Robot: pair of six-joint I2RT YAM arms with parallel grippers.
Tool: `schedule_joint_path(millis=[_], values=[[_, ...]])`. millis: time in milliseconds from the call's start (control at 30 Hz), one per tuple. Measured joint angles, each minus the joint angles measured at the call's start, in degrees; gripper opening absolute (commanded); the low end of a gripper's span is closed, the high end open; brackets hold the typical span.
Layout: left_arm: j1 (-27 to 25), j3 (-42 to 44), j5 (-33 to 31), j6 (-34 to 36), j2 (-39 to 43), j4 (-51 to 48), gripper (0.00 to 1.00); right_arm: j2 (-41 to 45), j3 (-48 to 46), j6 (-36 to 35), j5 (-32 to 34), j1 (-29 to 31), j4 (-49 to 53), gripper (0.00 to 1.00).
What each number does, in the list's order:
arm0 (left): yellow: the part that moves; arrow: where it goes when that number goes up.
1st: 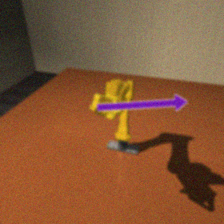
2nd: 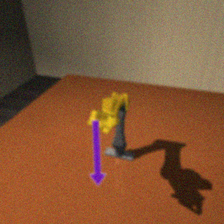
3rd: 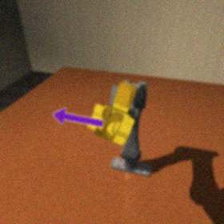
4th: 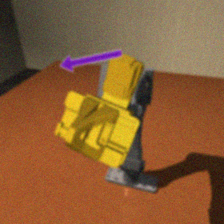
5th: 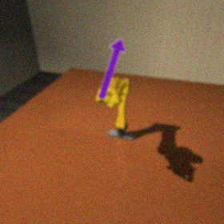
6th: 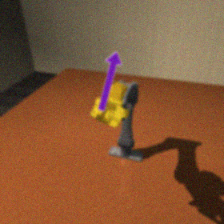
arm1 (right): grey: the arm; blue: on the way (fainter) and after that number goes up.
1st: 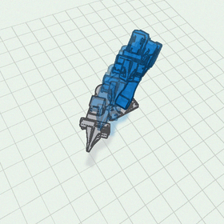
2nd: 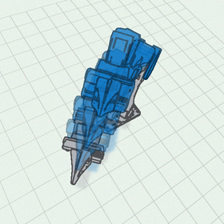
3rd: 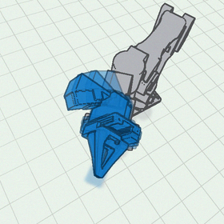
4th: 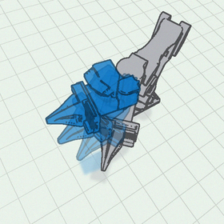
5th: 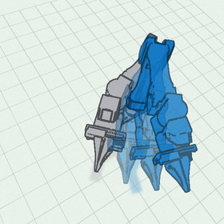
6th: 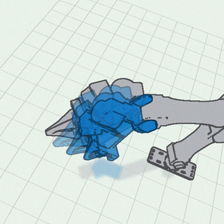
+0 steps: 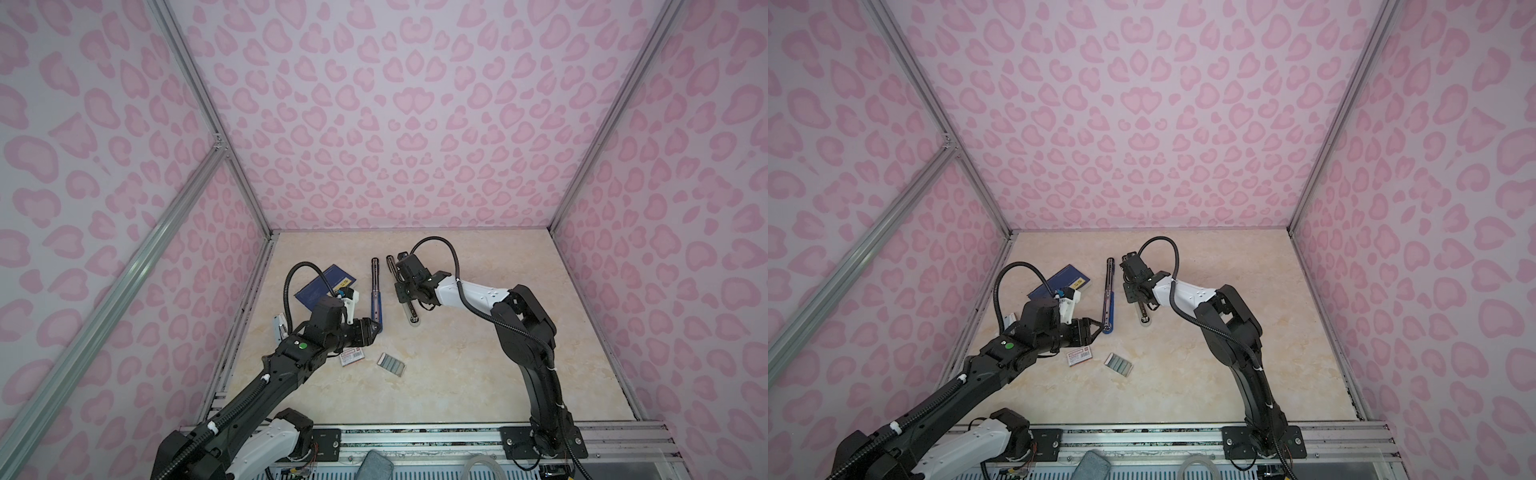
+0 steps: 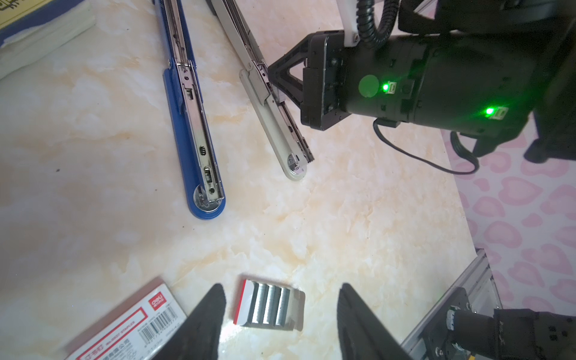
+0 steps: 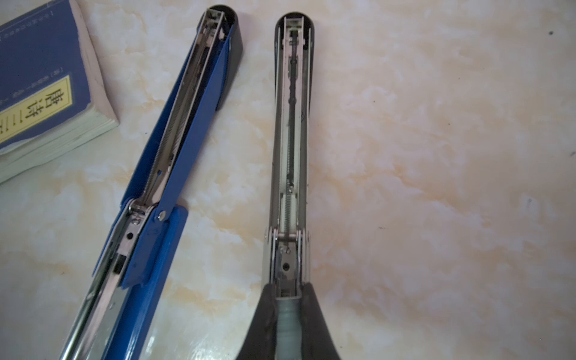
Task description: Load the staples into the stapler
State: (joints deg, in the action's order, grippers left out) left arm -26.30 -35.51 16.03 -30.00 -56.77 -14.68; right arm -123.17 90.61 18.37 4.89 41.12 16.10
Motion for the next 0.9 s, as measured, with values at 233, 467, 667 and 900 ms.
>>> schedule_joint_path(millis=[233,467,667,900], values=[[0.00,0.00,0.00,0.00,0.00,0.00,0.60,1.05,0.00,0.00,0.22,-0.02,0.07,0.10],[0.00,0.11,0.00,0.00,0.24,0.02,0.60,0.76,0.13,0.02,0.20,0.09,0.02,0.10],[0.00,0.46,0.00,0.00,0.63,0.00,0.60,-0.24,0.13,0.07,0.63,0.50,-0.04,0.10],[0.00,0.55,-0.04,0.00,0.81,-0.02,0.60,-0.26,-0.22,0.15,0.70,0.48,-0.44,0.10]])
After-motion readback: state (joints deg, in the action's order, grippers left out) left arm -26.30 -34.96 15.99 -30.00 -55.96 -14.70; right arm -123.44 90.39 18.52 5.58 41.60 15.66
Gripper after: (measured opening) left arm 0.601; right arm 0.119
